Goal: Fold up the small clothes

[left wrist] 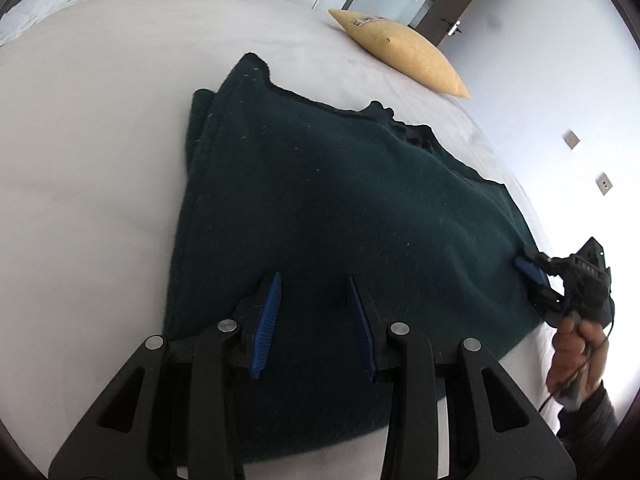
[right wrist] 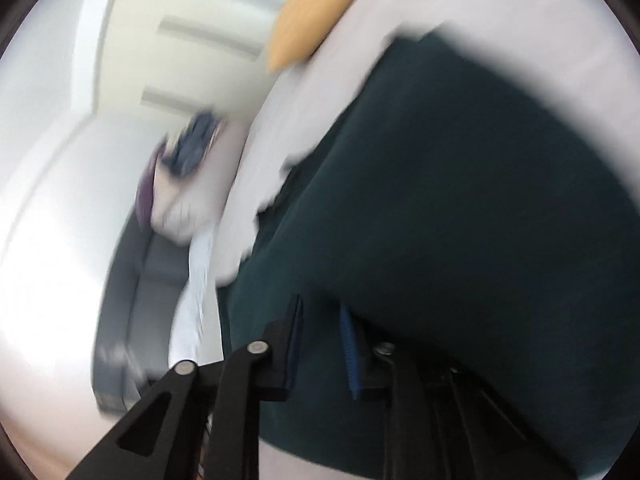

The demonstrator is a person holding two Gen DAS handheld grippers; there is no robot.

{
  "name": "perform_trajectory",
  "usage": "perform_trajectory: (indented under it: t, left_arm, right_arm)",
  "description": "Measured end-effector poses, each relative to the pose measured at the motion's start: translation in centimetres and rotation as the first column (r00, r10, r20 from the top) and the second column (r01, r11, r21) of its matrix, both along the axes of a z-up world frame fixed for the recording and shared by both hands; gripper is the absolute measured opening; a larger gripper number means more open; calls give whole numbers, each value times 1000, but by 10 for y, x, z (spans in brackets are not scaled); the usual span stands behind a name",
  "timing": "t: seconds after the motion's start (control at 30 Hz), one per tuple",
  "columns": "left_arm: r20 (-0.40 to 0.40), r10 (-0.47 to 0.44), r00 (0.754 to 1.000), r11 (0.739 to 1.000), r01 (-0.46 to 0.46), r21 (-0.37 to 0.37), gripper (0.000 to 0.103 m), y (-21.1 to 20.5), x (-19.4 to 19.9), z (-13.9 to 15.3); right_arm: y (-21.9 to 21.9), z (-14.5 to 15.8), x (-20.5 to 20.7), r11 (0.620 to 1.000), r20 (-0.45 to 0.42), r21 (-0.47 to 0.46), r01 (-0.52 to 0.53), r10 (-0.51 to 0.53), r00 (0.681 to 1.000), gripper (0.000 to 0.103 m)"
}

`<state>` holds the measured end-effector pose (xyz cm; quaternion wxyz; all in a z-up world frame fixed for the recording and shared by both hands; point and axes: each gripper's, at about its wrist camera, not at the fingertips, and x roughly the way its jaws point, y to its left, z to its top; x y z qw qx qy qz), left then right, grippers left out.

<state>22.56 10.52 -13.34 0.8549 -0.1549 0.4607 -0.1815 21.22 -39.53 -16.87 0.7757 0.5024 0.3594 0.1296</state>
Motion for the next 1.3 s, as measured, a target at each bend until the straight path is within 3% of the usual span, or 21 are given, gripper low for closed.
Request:
perform_trajectory:
  t: [0.07, 0.1, 0.13, 0.2, 0.27, 0.37, 0.43, 0.5, 0.63, 0.8, 0.97, 1.03, 1.1, 1.3]
  left_arm:
    - [-6, 13, 1000, 1000, -13, -21, 34, 7, -8, -1]
    - [-10, 18, 1000, 999, -19, -29, 34, 10, -11, -2]
    - [-11, 21, 1000, 999, -22, -32, 34, 12, -14, -2]
    - [-14, 35, 999, 999, -35, -11, 34, 12, -20, 0]
    - [5, 52, 999, 998, -52, 31, 34, 5, -28, 13]
    - [53, 3, 999, 996, -8, 91, 35, -18, -33, 33]
    - [15, -47, 999, 981, 43, 191, 42, -41, -28, 26]
    - [-32, -60, 998, 964, 66, 256, 43, -53, -23, 9]
    - [-34, -60, 998, 962, 67, 266, 43, -54, -26, 10]
    - [-33, -65, 997, 960, 72, 270, 43, -55, -27, 10]
    - [-28, -66, 997, 961, 71, 267, 43, -52, -22, 8]
    - [-28, -66, 997, 964, 71, 258, 43, -50, -23, 7]
    - [-25, -66, 998, 965, 70, 252, 43, -49, -23, 7]
    - [-26, -69, 997, 971, 73, 229, 43, -41, -28, 7]
  right_arm:
    - [-2, 12, -9, 997, -3, -67, 50, -50, 999, 23]
    - [2, 18, -13, 994, -3, -94, 62, -63, 998, 30]
    - [9, 22, -17, 994, 6, -94, 61, -61, 998, 37]
    - [33, 28, -20, 998, 40, -55, -1, 3, 999, 39]
    - [63, 30, -17, 992, 52, -51, -114, 116, 992, 39]
    - [114, 25, -6, 962, 47, -34, -270, 271, 961, 39]
    - [131, 17, -3, 950, 8, -35, -312, 312, 950, 39]
    - [135, 4, -1, 942, -32, -37, -335, 334, 942, 39]
    - [104, -1, -8, 963, -32, -7, -268, 267, 963, 38]
    - [47, 8, -28, 995, -35, -37, -88, 86, 996, 39]
    - [-10, 15, -55, 991, -45, -51, 122, -124, 991, 46]
    - [-20, 20, -62, 986, -35, -51, 161, -162, 986, 51]
    - [-13, 27, -63, 988, -20, -57, 143, -144, 989, 52]
    - [66, 37, -30, 993, 27, -39, -108, 109, 994, 54]
